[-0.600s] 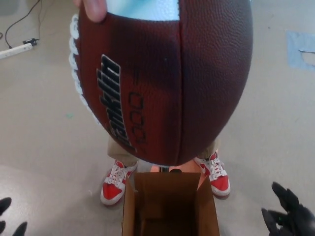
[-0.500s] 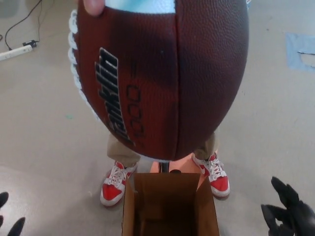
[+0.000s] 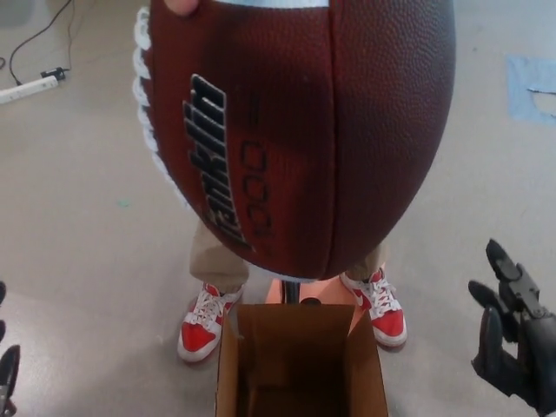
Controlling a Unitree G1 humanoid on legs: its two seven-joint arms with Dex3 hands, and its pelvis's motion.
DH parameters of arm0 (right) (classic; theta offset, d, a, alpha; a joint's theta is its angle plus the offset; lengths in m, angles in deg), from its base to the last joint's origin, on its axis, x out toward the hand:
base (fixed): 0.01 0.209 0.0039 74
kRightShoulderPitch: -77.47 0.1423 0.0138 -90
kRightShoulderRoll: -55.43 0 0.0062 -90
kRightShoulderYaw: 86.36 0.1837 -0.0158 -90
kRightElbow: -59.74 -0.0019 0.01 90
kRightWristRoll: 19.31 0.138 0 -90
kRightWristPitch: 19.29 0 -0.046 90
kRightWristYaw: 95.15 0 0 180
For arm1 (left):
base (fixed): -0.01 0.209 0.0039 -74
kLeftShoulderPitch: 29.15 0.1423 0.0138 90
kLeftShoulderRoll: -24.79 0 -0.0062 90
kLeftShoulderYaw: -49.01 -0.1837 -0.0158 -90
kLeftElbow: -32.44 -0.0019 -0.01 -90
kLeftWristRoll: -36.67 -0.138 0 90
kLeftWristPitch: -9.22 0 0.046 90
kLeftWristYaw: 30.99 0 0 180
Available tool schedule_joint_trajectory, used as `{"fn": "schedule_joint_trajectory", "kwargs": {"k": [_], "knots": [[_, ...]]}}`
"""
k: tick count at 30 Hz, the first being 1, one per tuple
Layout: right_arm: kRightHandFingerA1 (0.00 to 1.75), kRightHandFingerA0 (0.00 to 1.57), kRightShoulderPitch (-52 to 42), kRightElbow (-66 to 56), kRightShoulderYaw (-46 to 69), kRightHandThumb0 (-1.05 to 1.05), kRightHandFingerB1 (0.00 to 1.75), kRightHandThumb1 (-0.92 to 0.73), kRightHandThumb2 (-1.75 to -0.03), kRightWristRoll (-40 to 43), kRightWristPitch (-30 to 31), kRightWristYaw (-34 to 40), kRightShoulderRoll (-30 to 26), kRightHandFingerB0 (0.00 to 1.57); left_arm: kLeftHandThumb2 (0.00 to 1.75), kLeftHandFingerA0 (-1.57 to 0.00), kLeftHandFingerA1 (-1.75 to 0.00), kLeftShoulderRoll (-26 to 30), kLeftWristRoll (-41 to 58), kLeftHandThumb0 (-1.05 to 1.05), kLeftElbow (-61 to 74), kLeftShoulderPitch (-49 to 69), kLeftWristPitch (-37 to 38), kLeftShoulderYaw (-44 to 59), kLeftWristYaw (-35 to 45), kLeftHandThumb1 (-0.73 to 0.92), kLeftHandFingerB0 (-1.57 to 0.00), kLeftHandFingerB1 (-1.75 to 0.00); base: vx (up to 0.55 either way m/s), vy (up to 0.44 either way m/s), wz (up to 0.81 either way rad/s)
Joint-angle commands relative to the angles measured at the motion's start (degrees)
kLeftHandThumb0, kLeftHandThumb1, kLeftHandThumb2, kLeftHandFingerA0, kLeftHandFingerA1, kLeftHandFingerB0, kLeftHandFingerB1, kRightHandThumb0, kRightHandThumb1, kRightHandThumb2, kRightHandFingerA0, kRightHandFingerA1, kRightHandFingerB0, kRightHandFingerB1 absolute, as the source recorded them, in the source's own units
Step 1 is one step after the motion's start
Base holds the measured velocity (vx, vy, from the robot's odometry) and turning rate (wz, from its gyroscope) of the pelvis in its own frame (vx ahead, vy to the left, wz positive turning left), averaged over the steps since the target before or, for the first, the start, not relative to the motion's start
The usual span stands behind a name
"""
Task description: Use both hands to pick up a football from a person and place it into a container beneath
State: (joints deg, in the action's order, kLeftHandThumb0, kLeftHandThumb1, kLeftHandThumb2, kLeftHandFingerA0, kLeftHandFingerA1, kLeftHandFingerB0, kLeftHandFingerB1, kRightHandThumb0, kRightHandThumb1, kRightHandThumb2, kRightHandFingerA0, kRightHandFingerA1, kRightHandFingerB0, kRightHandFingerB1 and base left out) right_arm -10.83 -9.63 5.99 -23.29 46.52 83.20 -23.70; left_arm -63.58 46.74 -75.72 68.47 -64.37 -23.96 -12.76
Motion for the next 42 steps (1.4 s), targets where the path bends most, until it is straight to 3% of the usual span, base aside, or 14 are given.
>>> {"fn": "schedule_joint_trajectory", "kwargs": {"k": [1, 11, 15, 16, 21, 22, 24, 26, 27, 32, 34, 35, 38, 42], "knots": [[0.25, 0.03, -6.79, -25.29, 0.10, -0.84, 0.00, -0.79, -0.99, 8.05, -2.60, -2.88, 0.14, 0.00, 1.09, -0.05, -0.24, -0.32, 15.45, -0.88, 30.33, 10.36, -5.66, 2.74, 3.08, 0.75, 0.00, -0.26, 0.00, 0.000, 0.00], [0.21, 0.10, -5.49, -38.91, -3.22, -1.03, 0.00, -0.90, -1.14, 7.67, 0.72, -1.48, 2.67, 0.00, 0.71, -0.14, -0.26, -1.26, 16.84, -0.89, 44.85, 10.54, -5.44, 0.87, -0.33, 0.92, -0.01, -0.30, 0.00, 0.000, 0.00], [0.18, 0.09, -4.38, -40.22, -3.92, -1.04, 0.00, -0.92, -1.15, 5.94, 2.01, -1.66, 2.59, 0.00, 1.10, -0.10, -0.34, -1.71, 15.70, -0.84, 47.54, 8.71, -7.49, -0.99, -1.65, 0.71, -0.01, -0.33, 0.00, 0.000, 0.00], [0.20, 0.12, -4.10, -40.56, -4.24, -1.01, 0.03, -0.89, -1.15, 5.71, 2.51, -1.69, 2.75, 0.00, 0.70, -0.13, -0.28, -1.87, 15.56, -0.90, 48.13, 8.09, -8.23, -1.39, -1.99, 0.92, -0.05, -0.29, 0.00, 0.000, 0.00], [0.22, 0.14, -3.09, -41.69, -6.02, -0.96, 0.08, -0.85, -1.14, 5.07, 4.77, -1.89, 3.70, 0.00, 0.73, -0.12, -0.29, -2.94, 14.40, -0.88, 49.94, 5.19, -10.23, -3.14, -3.05, 0.91, -0.04, -0.27, 0.00, 0.000, 0.00], [0.26, 0.09, -2.98, -42.36, -7.16, -0.83, 0.00, -0.92, -0.69, 5.62, 5.97, -2.20, 4.18, 0.00, 0.73, -0.14, -0.29, -3.29, 13.18, -0.86, 50.67, 4.36, -10.96, -4.18, -3.54, 0.92, -0.03, -0.26, 0.00, 0.000, 0.00], [0.26, 0.08, -2.86, -43.02, -8.32, -0.87, 0.19, -0.77, -1.11, 6.24, 7.08, -2.56, 4.61, 0.00, 0.75, -0.12, -0.28, -3.63, 12.75, -0.85, 51.49, 3.36, -12.09, -5.34, -3.92, 0.92, -0.02, -0.25, 0.00, 0.000, 0.00], [0.25, 0.08, -2.51, -43.73, -9.78, -0.84, 0.00, -0.92, -0.67, 6.16, 8.20, -2.80, 5.06, 0.00, 0.75, -0.12, -0.27, -4.07, 12.21, -0.86, 52.70, 2.24, -13.91, -6.97, -4.54, 0.92, 0.00, -0.24, 0.00, 0.000, 0.00], [0.25, 0.12, -1.76, -43.57, -10.81, -0.89, 0.20, -0.77, -1.10, 5.54, 8.40, -2.57, 5.74, 0.00, 0.77, -0.11, -0.26, -4.04, 11.56, -0.87, 53.75, 1.42, -15.33, -8.17, -4.84, 0.92, 0.00, -0.22, 0.00, 0.000, 0.00], [0.32, 0.15, 1.18, -43.02, -14.33, -0.89, 0.21, -0.77, -1.09, 2.10, 9.25, -1.16, 8.50, 0.00, 1.08, -0.10, -0.36, -5.39, 10.37, -0.84, 56.64, -1.69, -18.08, -13.08, -5.54, 0.76, -0.03, -0.29, 0.00, 0.000, 0.00], [0.26, 0.15, 1.63, -43.07, -15.53, -0.83, 0.07, -0.92, -0.70, 0.58, 9.41, -0.91, 9.06, 0.00, 0.71, -0.15, -0.28, -5.98, 10.00, -0.84, 57.38, -2.59, -19.10, -14.70, -6.07, 0.92, -0.04, -0.25, 0.00, 0.000, 0.00], [0.15, 0.12, 2.00, -43.46, -18.52, -0.96, 0.10, -0.85, -1.13, -1.24, 10.39, -1.33, 9.81, 0.00, 1.09, -0.06, -0.29, -7.25, 7.44, -0.82, 57.67, -4.09, -19.91, -17.96, -6.96, 0.74, -0.02, -0.29, 0.00, 0.000, 0.00], [0.13, 0.00, 2.04, -44.13, -23.17, -0.84, 0.15, -0.82, -1.14, -3.58, 12.85, -1.50, 11.09, 0.00, 1.15, -0.02, -0.13, -8.55, 3.49, -0.89, 58.44, -5.22, -21.17, -23.10, -7.93, 0.84, -0.02, -0.18, 0.00, 0.000, 0.00], [0.03, 0.00, 2.42, -42.53, -28.51, -0.94, 0.00, -0.92, -1.16, -9.21, 12.33, 0.72, 12.78, 0.00, 0.76, 0.00, -0.21, -10.92, -6.78, -0.75, 55.68, -6.84, -14.99, -30.80, -9.44, 0.92, -0.06, -0.24, 0.00, 0.000, 0.00]]}}
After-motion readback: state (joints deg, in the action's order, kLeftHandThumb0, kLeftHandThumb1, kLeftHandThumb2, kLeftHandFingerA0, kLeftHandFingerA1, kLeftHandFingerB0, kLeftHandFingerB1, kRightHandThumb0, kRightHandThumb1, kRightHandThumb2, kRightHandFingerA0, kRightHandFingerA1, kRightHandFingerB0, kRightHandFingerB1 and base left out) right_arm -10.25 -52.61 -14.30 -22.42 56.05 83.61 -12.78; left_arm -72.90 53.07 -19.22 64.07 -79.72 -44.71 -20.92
